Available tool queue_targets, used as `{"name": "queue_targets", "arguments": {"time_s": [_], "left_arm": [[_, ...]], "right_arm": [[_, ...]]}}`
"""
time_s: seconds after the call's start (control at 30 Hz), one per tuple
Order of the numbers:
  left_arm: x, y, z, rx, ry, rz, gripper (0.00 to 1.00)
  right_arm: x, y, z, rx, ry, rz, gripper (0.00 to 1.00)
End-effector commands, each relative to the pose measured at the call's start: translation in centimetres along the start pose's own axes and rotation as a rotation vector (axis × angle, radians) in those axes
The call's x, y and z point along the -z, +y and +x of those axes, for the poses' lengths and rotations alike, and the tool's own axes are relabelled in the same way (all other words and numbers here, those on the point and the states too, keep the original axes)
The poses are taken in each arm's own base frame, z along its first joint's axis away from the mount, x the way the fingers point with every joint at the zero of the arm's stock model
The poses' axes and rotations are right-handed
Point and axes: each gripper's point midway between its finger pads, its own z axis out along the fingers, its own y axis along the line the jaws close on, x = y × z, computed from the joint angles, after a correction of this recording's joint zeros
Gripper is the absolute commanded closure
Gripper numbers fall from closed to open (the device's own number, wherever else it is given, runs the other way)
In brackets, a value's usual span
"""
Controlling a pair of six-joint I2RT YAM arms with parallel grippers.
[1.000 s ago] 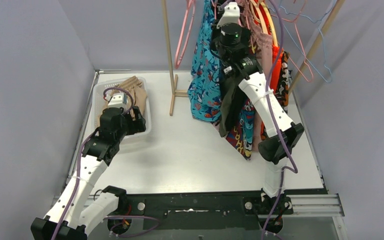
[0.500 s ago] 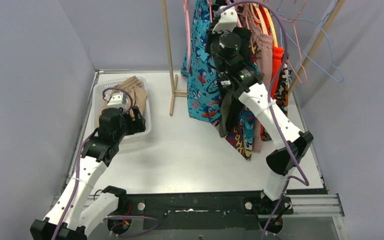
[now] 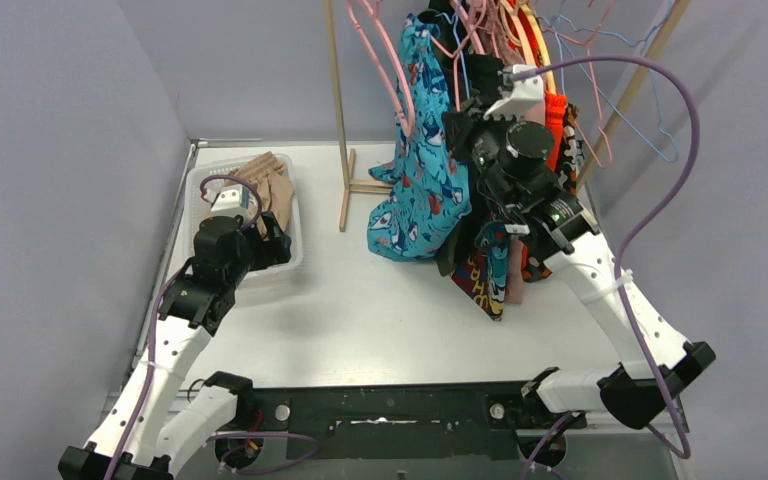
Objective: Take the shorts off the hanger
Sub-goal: Pick up the hanger from the clothes rod.
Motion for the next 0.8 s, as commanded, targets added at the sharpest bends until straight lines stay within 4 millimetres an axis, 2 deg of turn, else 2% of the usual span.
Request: {"name": "queue_targets", "arguments": {"time_s": [0.0, 0.2, 0.33, 0.43, 0.53, 0.63, 0.77], "left_arm": [[1.3, -1.4, -2.6, 0.029, -0.068, 0.054, 0.24], [1.9, -1.8, -2.6, 0.046, -0.065, 0.078, 0.24], [2.3, -2.3, -2.4, 0.064, -0.060, 0.109, 0.24], [2.2, -2.9, -2.2, 0.086, -0.051, 0.137, 0.24], [2.2, -3.5, -2.2, 0.110, -0.053, 0.172, 0.24], [2.4, -4.2, -2.7, 0.121, -0.062, 0.202, 0.24], [2.8, -4.4, -3.8, 0.122, -0.088, 0.206, 0.24]], "right_arm": [[4.1, 0.3, -0.1, -0.123, 0.011, -0.063, 1.00], [10.2, -2.3, 7.6, -0.212, 0.159, -0.045, 1.00], [14.5, -1.6, 12.4, -0.224, 0.266, -0.188, 1.00], [17.2, -0.8, 14.6, -0.202, 0.339, -0.292, 1.00], [19.2, 0.0, 15.7, -0.186, 0.368, -0.388, 1.00], [20.5, -0.1, 15.7, -0.156, 0.376, -0.421, 1.00], [22.4, 2.1, 14.0, -0.131, 0.346, -0.581, 1.00]]}}
